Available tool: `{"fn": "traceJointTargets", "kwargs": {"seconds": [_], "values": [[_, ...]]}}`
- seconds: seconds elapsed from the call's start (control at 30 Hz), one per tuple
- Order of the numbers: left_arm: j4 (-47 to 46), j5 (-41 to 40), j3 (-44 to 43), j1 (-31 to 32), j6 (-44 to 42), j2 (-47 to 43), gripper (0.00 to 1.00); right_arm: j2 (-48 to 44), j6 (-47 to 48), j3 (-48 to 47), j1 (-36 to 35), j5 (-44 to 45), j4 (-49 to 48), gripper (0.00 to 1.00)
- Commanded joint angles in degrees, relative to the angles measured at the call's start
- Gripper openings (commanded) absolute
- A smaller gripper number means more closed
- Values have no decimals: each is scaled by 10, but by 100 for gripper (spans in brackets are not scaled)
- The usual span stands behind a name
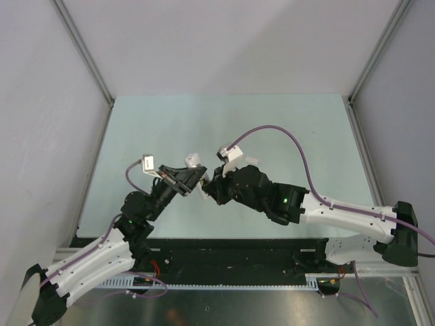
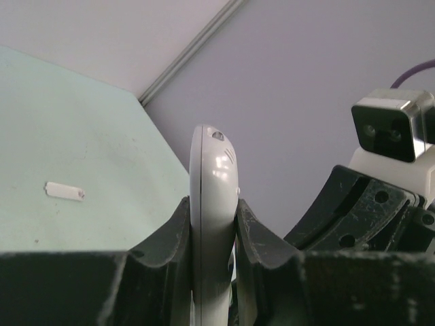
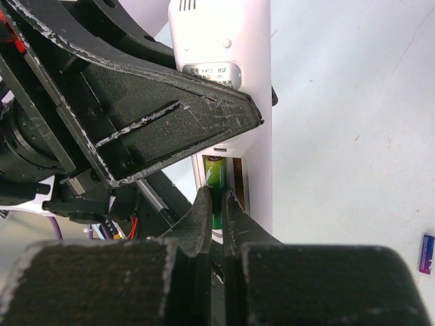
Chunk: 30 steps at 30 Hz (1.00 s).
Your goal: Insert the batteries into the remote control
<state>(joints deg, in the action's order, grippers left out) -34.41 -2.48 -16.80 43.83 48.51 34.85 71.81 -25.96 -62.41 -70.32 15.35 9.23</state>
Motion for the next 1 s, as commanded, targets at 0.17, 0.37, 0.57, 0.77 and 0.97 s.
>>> {"fn": "traceJointTargets", "kwargs": {"seconds": [0.17,0.37,0.57,0.77,0.97], "values": [[-104,40,-9,24,84,-6,0,23,-5,-2,-5,61,-62,0],[-109,32,-12,24,95,-15,0,40,-13,-2,-9,70,-27,0],[-129,41,-18,24,126,-12,0,35,-6,23,-16,75,-47,0],[-158,85,-21,23,189,10,0,11,6,46,-16,85,-77,0],[-195,106,-14,24,235,22,0,-4,15,63,-20,98,-113,0]]}}
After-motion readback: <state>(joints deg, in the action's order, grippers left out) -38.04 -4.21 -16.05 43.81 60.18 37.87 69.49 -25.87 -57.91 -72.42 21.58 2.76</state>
